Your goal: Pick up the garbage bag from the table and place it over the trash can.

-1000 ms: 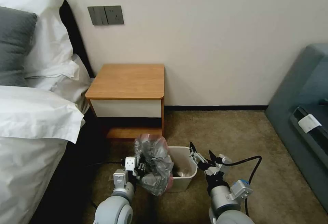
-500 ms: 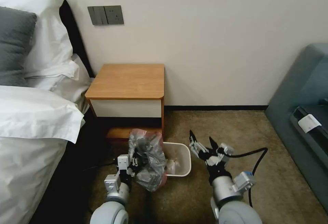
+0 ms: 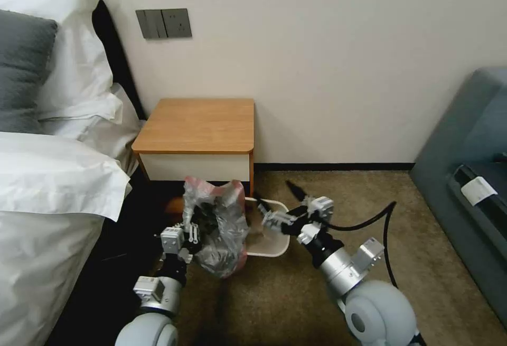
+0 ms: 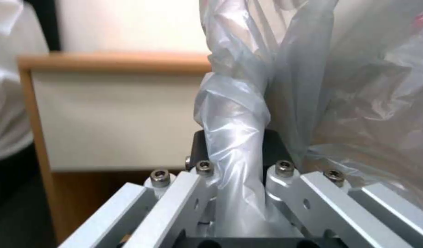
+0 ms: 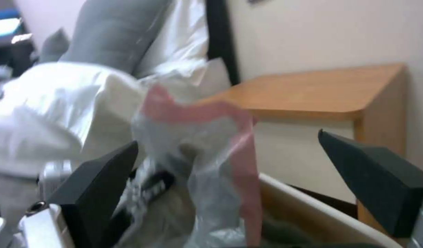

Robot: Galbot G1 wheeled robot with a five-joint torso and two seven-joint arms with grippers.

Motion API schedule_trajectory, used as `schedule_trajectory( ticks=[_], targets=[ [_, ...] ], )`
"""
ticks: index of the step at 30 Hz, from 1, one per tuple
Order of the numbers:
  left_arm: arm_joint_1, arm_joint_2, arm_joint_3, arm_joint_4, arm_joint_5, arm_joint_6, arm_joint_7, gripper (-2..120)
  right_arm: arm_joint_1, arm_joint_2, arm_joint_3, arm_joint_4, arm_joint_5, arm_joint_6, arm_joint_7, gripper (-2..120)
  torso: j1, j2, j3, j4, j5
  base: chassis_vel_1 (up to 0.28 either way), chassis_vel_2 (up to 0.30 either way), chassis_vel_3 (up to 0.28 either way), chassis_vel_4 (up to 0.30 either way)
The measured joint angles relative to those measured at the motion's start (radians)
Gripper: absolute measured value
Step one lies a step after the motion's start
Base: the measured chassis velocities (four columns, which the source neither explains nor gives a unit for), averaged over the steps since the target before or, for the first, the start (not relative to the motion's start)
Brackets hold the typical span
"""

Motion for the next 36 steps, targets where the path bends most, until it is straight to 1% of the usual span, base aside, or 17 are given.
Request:
schedule_trajectory(
  ticks=[2, 4, 5, 7, 9, 10, 13, 14, 18, 19, 22, 23, 27, 28, 31, 33, 36],
  targets=[
    [0.003, 0.002, -0.013, 0.007, -0.008, -0.043, 0.042, 7, 0.029, -0.023, -0.014, -0.006, -0.018, -0.004, -0.014, 100, 0.0, 0.0, 0.0, 0.0001, -0.0001, 0.0, 0.0, 0.0, 0.0],
    [0.004, 0.002, -0.022, 0.012, -0.015, -0.078, 0.071, 7, 0.048, -0.035, -0.026, -0.004, -0.022, -0.011, -0.02, 95, 0.0, 0.0, 0.0, 0.0, -0.0002, 0.0, 0.0, 0.0, 0.0],
    [0.004, 0.002, -0.022, 0.012, -0.015, -0.078, 0.071, 7, 0.048, -0.035, -0.026, -0.004, -0.022, -0.011, -0.02, 95, 0.0, 0.0, 0.0, 0.0, -0.0002, 0.0, 0.0, 0.0, 0.0],
    [0.003, 0.003, -0.031, 0.017, -0.018, -0.117, 0.11, 7, 0.072, -0.044, -0.045, -0.005, -0.018, -0.024, 0.0, 92, 0.0, 0.0, 0.0, 0.0001, -0.0001, 0.0, 0.0, 0.0, 0.0],
    [0.0, 0.003, -0.034, 0.022, -0.019, -0.147, 0.136, 7, 0.092, -0.047, -0.057, -0.008, -0.01, -0.036, 0.011, 84, 0.0, 0.0, 0.0, 0.0001, -0.0002, 0.0, 0.0, 0.0, 0.0],
    [0.0, 0.003, -0.034, 0.022, -0.019, -0.147, 0.136, 7, 0.092, -0.047, -0.057, -0.008, -0.01, -0.036, 0.011, 84, 0.0, 0.0, 0.0, 0.0001, -0.0002, 0.0, 0.0, 0.0, 0.0],
    [-0.002, 0.003, -0.038, 0.024, -0.019, -0.171, 0.166, 7, 0.119, -0.047, -0.078, -0.011, 0.02, -0.063, 0.046, 68, 0.0, 0.0, 0.0, 0.0001, -0.0002, 0.0, 0.0, 0.0, 0.0],
    [-0.002, 0.003, -0.038, 0.024, -0.019, -0.171, 0.166, 7, 0.119, -0.047, -0.078, -0.011, 0.02, -0.063, 0.046, 68, 0.0, 0.0, 0.0, 0.0001, -0.0002, 0.0, 0.0, 0.0, 0.0],
    [-0.003, 0.003, -0.039, 0.024, -0.019, -0.179, 0.181, 7, 0.133, -0.043, -0.092, -0.018, 0.049, -0.08, 0.076, 52, 0.0, 0.0, 0.0, 0.0, -0.0001, 0.0, 0.0, 0.0, 0.0],
    [-0.003, 0.003, -0.039, 0.024, -0.019, -0.179, 0.181, 7, 0.133, -0.043, -0.092, -0.018, 0.049, -0.08, 0.076, 52, 0.0, 0.0, 0.0, 0.0, -0.0001, 0.0, 0.0, 0.0, 0.0],
    [-0.004, 0.002, -0.038, 0.024, -0.019, -0.182, 0.181, 7, 0.135, -0.04, -0.095, -0.025, 0.069, -0.085, 0.102, 37, 0.0, 0.0, 0.0, 0.0001, -0.0001, 0.0, 0.0, 0.0, 0.0],
    [-0.004, 0.002, -0.038, 0.024, -0.019, -0.182, 0.181, 7, 0.135, -0.04, -0.095, -0.025, 0.069, -0.085, 0.102, 37, 0.0, 0.0, 0.0, 0.0001, -0.0001, 0.0, 0.0, 0.0, 0.0],
    [-0.004, 0.0, -0.038, 0.028, -0.016, -0.182, 0.18, 7, 0.133, -0.032, -0.092, -0.025, 0.075, -0.087, 0.119, 18, 0.0, 0.0, 0.0, 0.0, -0.0001, 0.0, 0.0, 0.0, 0.0],
    [-0.004, 0.0, -0.038, 0.028, -0.016, -0.182, 0.18, 7, 0.133, -0.032, -0.092, -0.025, 0.075, -0.087, 0.119, 18, 0.0, 0.0, 0.0, 0.0, -0.0001, 0.0, 0.0, 0.0, 0.0],
    [-0.003, -0.004, -0.038, 0.03, -0.009, -0.182, 0.177, 7, 0.131, -0.026, -0.092, -0.019, 0.077, -0.085, 0.131, 4, 0.0, 0.0, 0.0, 0.0001, -0.0001, 0.0, 0.0, 0.0, 0.0],
    [-0.002, -0.007, -0.038, 0.032, -0.007, -0.182, 0.175, 7, 0.13, -0.023, -0.092, -0.013, 0.081, -0.085, 0.138, 0, 0.0, 0.0, 0.0, 0.0, -0.0002, 0.0, 0.0, 0.0, 0.0],
    [0.0, -0.012, -0.041, 0.034, -0.005, -0.182, 0.172, 7, 0.13, -0.021, -0.092, -0.008, 0.093, -0.085, 0.158, 0, 0.0, 0.0, 0.0, 0.0001, -0.0002, 0.0, 0.0, 0.0, 0.0]
  ],
)
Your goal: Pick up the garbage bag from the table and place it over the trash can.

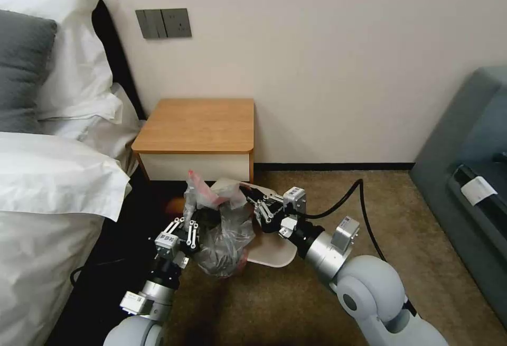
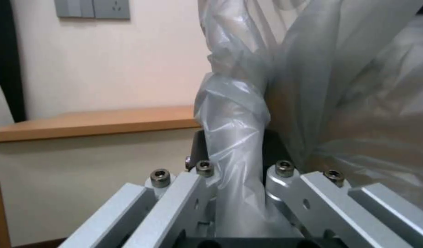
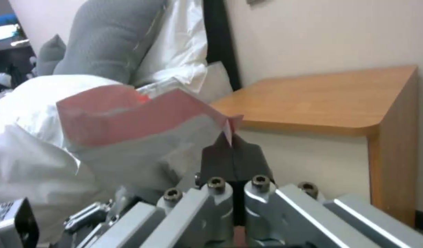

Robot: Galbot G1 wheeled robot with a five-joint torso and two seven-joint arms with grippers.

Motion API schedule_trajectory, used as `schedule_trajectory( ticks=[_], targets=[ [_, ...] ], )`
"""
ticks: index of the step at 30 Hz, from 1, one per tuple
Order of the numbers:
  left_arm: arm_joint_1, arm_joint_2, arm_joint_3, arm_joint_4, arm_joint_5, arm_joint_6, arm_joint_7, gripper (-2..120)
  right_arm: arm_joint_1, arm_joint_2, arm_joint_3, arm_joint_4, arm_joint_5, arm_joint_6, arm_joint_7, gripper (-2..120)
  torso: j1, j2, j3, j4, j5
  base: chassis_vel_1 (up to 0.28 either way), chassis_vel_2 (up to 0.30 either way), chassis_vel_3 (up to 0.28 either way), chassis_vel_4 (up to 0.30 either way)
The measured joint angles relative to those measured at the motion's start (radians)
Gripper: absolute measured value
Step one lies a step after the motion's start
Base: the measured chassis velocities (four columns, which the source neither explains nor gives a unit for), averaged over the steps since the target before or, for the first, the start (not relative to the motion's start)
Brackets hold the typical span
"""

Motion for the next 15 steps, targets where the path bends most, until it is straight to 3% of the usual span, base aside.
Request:
schedule_trajectory(
  ticks=[10, 15],
  targets=[
    [0.011, -0.014, -0.013, -0.011, -0.061, 0.031, -0.009, 7, 0.03, -0.041, 0.038, 0.034, 0.051, -0.092, 0.147, 0, 0.0, 0.0, 0.0, 0.0, 0.0001, 0.0, 0.0, 0.0, 0.0],
    [0.012, -0.016, -0.05, -0.023, -0.146, 0.057, 0.046, 7, 0.046, -0.08, 0.07, 0.06, 0.102, -0.173, 0.217, 0, 0.0, 0.0, 0.0, 0.0, 0.0001, 0.0, 0.0, 0.0, 0.0]
  ],
)
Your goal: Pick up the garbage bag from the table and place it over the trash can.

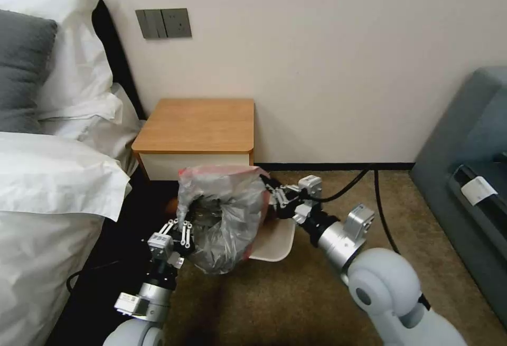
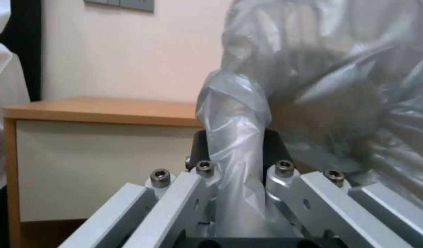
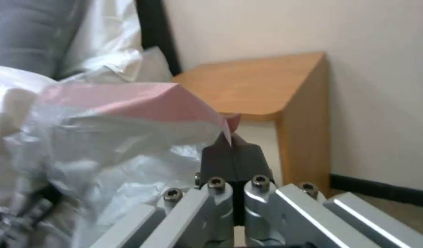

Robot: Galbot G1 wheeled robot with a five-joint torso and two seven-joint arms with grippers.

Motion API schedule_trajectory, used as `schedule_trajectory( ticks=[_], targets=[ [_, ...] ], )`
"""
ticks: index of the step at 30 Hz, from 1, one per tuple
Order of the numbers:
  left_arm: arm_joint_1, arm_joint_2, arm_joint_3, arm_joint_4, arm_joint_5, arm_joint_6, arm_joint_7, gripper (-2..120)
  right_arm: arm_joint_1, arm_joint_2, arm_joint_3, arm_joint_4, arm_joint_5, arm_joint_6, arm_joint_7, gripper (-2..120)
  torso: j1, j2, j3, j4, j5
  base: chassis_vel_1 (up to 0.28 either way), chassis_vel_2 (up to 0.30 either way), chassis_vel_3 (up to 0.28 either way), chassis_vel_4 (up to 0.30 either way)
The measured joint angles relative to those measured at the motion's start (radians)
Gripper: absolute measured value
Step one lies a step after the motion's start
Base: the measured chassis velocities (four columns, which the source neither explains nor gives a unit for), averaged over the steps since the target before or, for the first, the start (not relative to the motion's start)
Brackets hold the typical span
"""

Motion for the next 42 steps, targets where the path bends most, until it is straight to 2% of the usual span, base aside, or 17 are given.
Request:
schedule_trajectory(
  ticks=[2, 4, 5, 7, 8, 9, 11, 12, 15, 18, 22, 27, 29, 33, 34, 37, 42],
  targets=[
    [0.0, 0.0, -0.013, -0.002, -0.025, 0.008, 0.021, 7, 0.003, -0.011, 0.008, 0.004, 0.011, -0.016, 0.006, 0, 0.0, 0.0, 0.0, 0.0, -0.0001, 0.0, 0.0, 0.0, 0.0],
    [0.002, 0.004, -0.051, -0.007, -0.074, 0.024, 0.068, 7, 0.013, -0.03, 0.023, 0.012, 0.054, -0.059, 0.025, 0, 0.0, 0.0, 0.0, 0.0, 0.0, 0.0, 0.0, 0.0, 0.0],
    [0.002, 0.004, -0.051, -0.007, -0.074, 0.024, 0.068, 7, 0.013, -0.03, 0.023, 0.012, 0.054, -0.059, 0.025, 0, 0.0, 0.0, 0.0, 0.0, 0.0, 0.0, 0.0, 0.0, 0.0],
    [0.003, 0.007, -0.093, -0.009, -0.101, 0.03, 0.117, 7, 0.027, -0.043, 0.041, 0.026, 0.117, -0.103, 0.052, 0, 0.0, 0.0, 0.0, 0.0, -0.0001, 0.0, 0.0, 0.0, 0.0],
    [0.001, 0.012, -0.126, -0.011, -0.12, 0.034, 0.162, 7, 0.044, -0.056, 0.066, 0.035, 0.19, -0.151, 0.068, 0, 0.0, 0.0, 0.0, 0.0001, 0.0, 0.0, 0.0, 0.0, 0.0],
    [0.001, 0.012, -0.126, -0.011, -0.12, 0.034, 0.162, 7, 0.044, -0.056, 0.066, 0.035, 0.19, -0.151, 0.068, 0, 0.0, 0.0, 0.0, 0.0001, 0.0, 0.0, 0.0, 0.0, 0.0],
    [-0.005, 0.019, -0.152, -0.011, -0.142, 0.039, 0.21, 7, 0.059, -0.074, 0.093, 0.037, 0.286, -0.195, 0.085, 0, 0.0, 0.0, 0.0, 0.0001, -0.0001, 0.0, 0.0, 0.0, 0.0],
    [-0.005, 0.019, -0.152, -0.011, -0.142, 0.039, 0.21, 7, 0.059, -0.074, 0.093, 0.037, 0.286, -0.195, 0.085, 0, 0.0, 0.0, 0.0, 0.0001, -0.0001, 0.0, 0.0, 0.0, 0.0],
    [-0.013, 0.024, -0.18, -0.018, -0.19, 0.067, 0.262, 7, 0.067, -0.125, 0.123, 0.021, 0.409, -0.22, 0.097, 0, 0.0, 0.0, 0.0, 0.0, 0.0, 0.0, 0.0, 0.0, 0.0],
    [-0.016, 0.024, -0.185, -0.018, -0.214, 0.078, 0.272, 7, 0.063, -0.161, 0.124, 0.013, 0.47, -0.221, 0.11, 0, 0.0, 0.0, 0.0, 0.0001, 0.0, 0.0, 0.0, 0.0, 0.0],
    [-0.021, 0.021, -0.185, -0.018, -0.253, 0.097, 0.267, 7, 0.028, -0.222, 0.136, 0.023, 0.556, -0.221, 0.126, 0, 0.0, 0.0, 0.0, 0.0, 0.0, 0.0, 0.0, 0.0, 0.0],
    [-0.027, 0.019, -0.18, -0.015, -0.287, 0.122, 0.241, 7, -0.02, -0.242, 0.153, 0.043, 0.585, -0.219, 0.112, 0, 0.0, 0.0, 0.0, -0.0001, -0.0001, 0.0, 0.0, 0.0, 0.0],
    [-0.028, 0.018, -0.176, -0.014, -0.292, 0.13, 0.226, 7, -0.029, -0.235, 0.154, 0.049, 0.585, -0.219, 0.109, 0, 0.0, 0.0, 0.0, 0.0, -0.0002, 0.0, 0.0, 0.0, 0.0],
    [-0.032, 0.016, -0.151, -0.018, -0.323, 0.167, 0.136, 7, -0.05, -0.172, 0.141, 0.063, 0.552, -0.216, 0.094, 0, 0.0, 0.0, 0.0, 0.0001, 0.0, 0.0, 0.0, 0.0, 0.0],
    [-0.032, 0.016, -0.151, -0.018, -0.323, 0.167, 0.136, 7, -0.05, -0.172, 0.141, 0.063, 0.552, -0.216, 0.094, 0, 0.0, 0.0, 0.0, 0.0001, 0.0, 0.0, 0.0, 0.0, 0.0],
    [-0.038, 0.015, -0.135, -0.022, -0.345, 0.188, 0.071, 7, -0.052, -0.126, 0.133, 0.069, 0.497, -0.209, 0.082, 0, 0.0, 0.0, 0.0, 0.0001, -0.0002, 0.0, 0.0, 0.0, 0.0],
    [-0.043, 0.016, -0.131, -0.022, -0.352, 0.204, 0.041, 7, -0.063, -0.087, 0.131, 0.069, 0.442, -0.19, 0.075, 2, 0.0, 0.0, 0.0, 0.0, -0.0003, 0.0, 0.0, 0.0, 0.0]
  ],
)
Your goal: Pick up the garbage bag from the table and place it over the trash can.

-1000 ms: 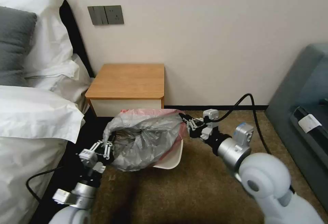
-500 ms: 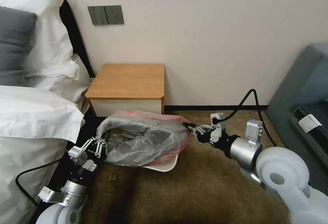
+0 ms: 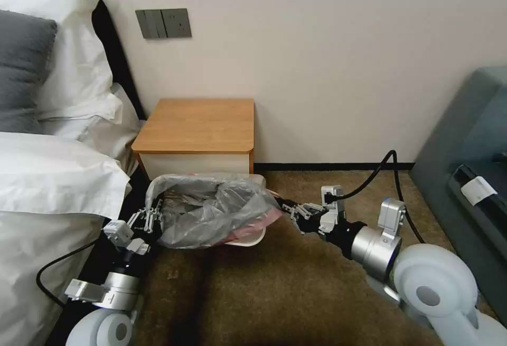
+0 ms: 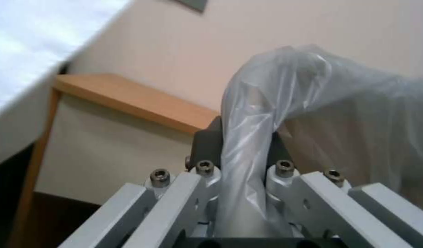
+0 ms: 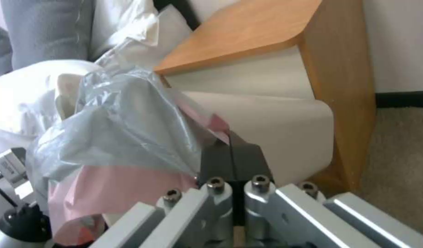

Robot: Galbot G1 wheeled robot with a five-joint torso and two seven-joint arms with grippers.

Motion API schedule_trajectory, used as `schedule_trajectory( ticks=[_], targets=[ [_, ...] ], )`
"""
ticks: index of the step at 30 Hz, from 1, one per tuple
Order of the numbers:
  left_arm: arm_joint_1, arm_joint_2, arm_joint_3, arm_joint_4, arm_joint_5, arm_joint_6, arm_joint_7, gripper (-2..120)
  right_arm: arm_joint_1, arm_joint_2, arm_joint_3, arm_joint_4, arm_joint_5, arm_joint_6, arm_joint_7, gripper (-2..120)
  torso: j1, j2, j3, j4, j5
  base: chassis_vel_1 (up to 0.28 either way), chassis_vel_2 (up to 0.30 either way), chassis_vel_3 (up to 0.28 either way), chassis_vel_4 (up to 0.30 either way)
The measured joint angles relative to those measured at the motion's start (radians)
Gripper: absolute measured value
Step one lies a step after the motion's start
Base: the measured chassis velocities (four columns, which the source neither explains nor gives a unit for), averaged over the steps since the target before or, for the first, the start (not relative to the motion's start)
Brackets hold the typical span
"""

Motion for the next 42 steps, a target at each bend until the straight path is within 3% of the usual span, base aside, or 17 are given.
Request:
schedule_trajectory(
  ticks=[4, 9, 11, 13, 16, 17, 20, 21, 23, 28, 42],
  targets=[
    [-0.005, 0.003, -0.004, 0.006, 0.002, 0.004, -0.025, 7, -0.022, 0.032, 0.011, 0.02, -0.022, 0.031, 0.036, 20, 0.0, 0.0, 0.0, 0.0001, -0.0001, 0.0, 0.0, 0.0, 0.0],
    [-0.012, 0.004, -0.011, 0.011, 0.004, 0.009, -0.058, 7, -0.053, 0.041, 0.028, 0.05, -0.035, 0.043, 0.052, 34, 0.0, 0.0, 0.0, 0.0001, 0.0003, 0.0, 0.0, 0.0, 0.0],
    [-0.018, 0.002, -0.01, 0.013, 0.01, 0.018, -0.112, 7, -0.078, 0.053, 0.035, 0.098, 0.043, 0.051, 0.118, 45, 0.0, 0.0, 0.0, 0.0, 0.0, 0.0, 0.0, 0.0, 0.0],
    [-0.019, 0.001, -0.01, 0.013, 0.012, 0.019, -0.128, 7, -0.083, 0.059, 0.034, 0.116, 0.089, 0.056, 0.146, 48, 0.0, 0.0, 0.0, -0.0001, 0.0001, 0.0, 0.0, 0.0, 0.0],
    [-0.022, -0.005, -0.002, 0.011, 0.032, 0.019, -0.179, 7, -0.087, 0.086, -0.003, 0.141, 0.375, 0.07, 0.31, 62, 0.0, 0.0, 0.0, 0.0, 0.0001, 0.0, 0.0, 0.0, 0.0],
    [-0.022, -0.005, -0.002, 0.011, 0.032, 0.019, -0.179, 7, -0.087, 0.086, -0.003, 0.141, 0.375, 0.07, 0.31, 62, 0.0, 0.0, 0.0, 0.0, 0.0001, 0.0, 0.0, 0.0, 0.0],
    [-0.02, -0.009, 0.011, 0.0, 0.064, 0.014, -0.207, 7, -0.043, 0.117, -0.056, 0.142, 0.682, 0.108, 0.465, 77, 0.0, 0.0, 0.0, 0.0002, 0.0001, 0.0, 0.0, 0.0, 0.0],
    [-0.02, -0.009, 0.011, 0.0, 0.064, 0.014, -0.207, 7, -0.043, 0.117, -0.056, 0.142, 0.682, 0.108, 0.465, 77, 0.0, 0.0, 0.0, 0.0002, 0.0001, 0.0, 0.0, 0.0, 0.0],
    [-0.018, -0.01, 0.019, -0.012, 0.082, 0.008, -0.211, 7, -0.005, 0.144, -0.089, 0.142, 0.817, 0.136, 0.52, 87, 0.0, 0.0, 0.0, 0.0003, 0.0001, 0.0, 0.0, 0.0, 0.0],
    [-0.017, -0.01, 0.023, -0.027, 0.118, -0.007, -0.211, 7, 0.007, 0.176, -0.156, 0.142, 0.815, 0.152, 0.543, 99, 0.0, 0.0, 0.0, 0.0, 0.0, 0.0, 0.0, 0.0, 0.0],
    [0.005, -0.014, 0.04, -0.074, 0.202, -0.027, -0.208, 7, 0.025, 0.221, -0.277, 0.138, 0.581, 0.191, 0.69, 100, 0.0, 0.0, 0.0, 0.0, 0.0001, 0.0, 0.0, 0.0, 0.0]
  ],
)
